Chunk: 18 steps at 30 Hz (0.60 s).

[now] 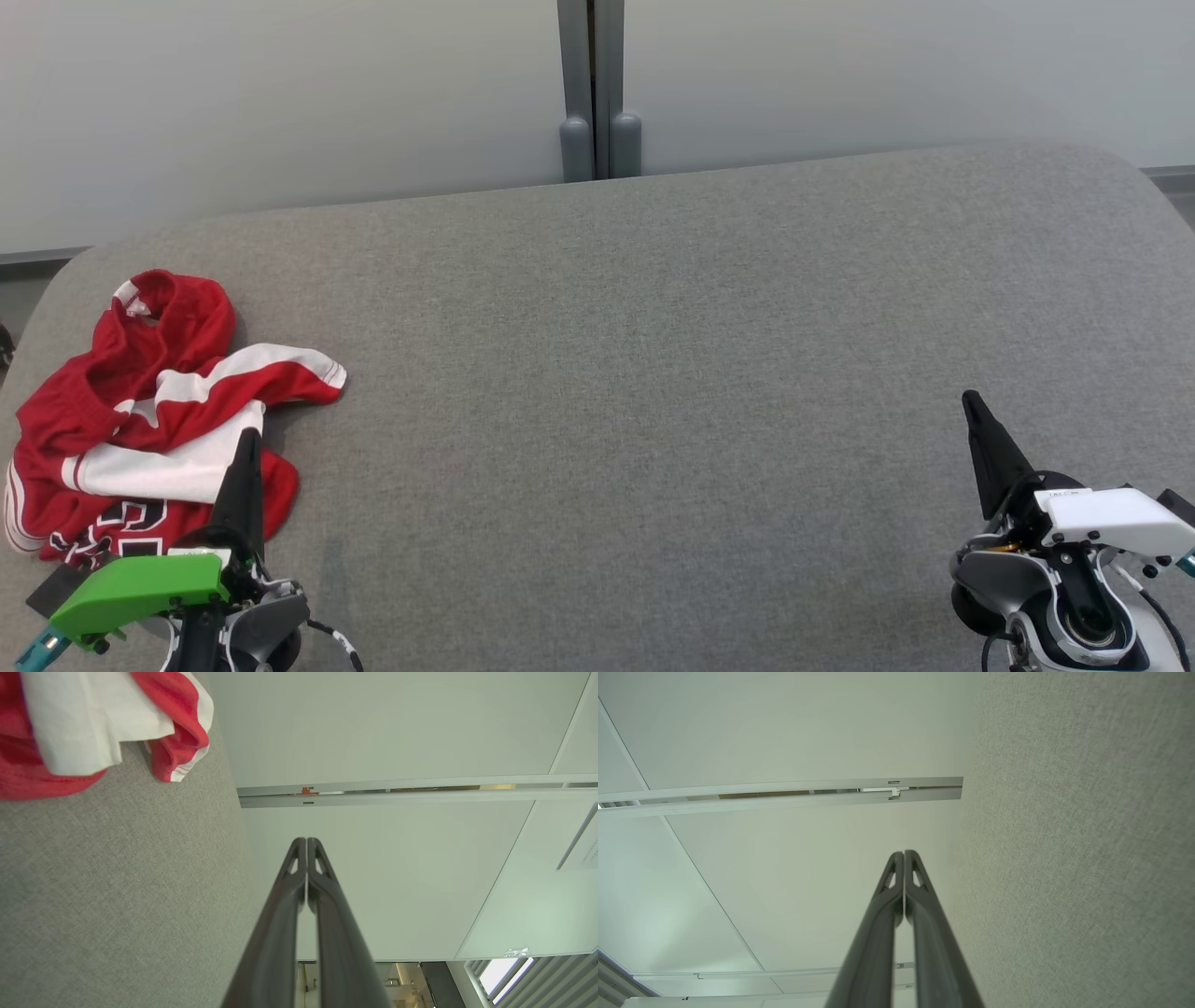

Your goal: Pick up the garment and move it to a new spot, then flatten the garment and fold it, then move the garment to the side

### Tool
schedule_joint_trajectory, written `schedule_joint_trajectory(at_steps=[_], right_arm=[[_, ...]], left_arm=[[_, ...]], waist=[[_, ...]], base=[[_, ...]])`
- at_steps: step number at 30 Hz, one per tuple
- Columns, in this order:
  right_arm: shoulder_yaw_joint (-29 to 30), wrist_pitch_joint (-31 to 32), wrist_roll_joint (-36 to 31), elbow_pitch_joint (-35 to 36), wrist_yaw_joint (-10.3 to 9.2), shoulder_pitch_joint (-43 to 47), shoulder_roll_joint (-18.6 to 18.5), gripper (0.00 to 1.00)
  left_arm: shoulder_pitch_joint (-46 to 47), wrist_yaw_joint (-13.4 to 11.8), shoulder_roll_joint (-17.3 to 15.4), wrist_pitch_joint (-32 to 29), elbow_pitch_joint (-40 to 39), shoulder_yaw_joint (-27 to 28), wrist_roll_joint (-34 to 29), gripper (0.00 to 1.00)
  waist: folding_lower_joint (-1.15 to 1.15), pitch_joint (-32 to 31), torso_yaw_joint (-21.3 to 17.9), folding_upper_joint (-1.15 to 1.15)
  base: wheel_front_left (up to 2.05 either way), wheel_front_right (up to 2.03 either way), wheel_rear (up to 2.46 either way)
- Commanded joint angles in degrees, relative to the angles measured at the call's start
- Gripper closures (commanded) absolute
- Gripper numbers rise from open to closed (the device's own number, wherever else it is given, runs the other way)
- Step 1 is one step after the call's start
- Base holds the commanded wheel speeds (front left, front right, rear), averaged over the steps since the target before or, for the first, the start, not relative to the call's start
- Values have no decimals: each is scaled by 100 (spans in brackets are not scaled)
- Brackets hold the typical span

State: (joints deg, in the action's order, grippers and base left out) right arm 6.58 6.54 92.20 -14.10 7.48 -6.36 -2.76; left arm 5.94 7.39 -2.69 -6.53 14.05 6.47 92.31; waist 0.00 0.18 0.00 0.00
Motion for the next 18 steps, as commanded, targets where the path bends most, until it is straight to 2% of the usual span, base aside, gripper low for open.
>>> schedule_joint_trajectory(at_steps=[1,18], right_arm=[[0,10,42,29,3,49,-13,100],[0,10,42,29,3,49,-13,100]], left_arm=[[71,25,-49,-14,-9,12,16,100],[71,25,-48,-14,-9,12,16,100]], waist=[[0,0,0,0],[0,0,0,0]], base=[[0,0,0],[0,0,0]])
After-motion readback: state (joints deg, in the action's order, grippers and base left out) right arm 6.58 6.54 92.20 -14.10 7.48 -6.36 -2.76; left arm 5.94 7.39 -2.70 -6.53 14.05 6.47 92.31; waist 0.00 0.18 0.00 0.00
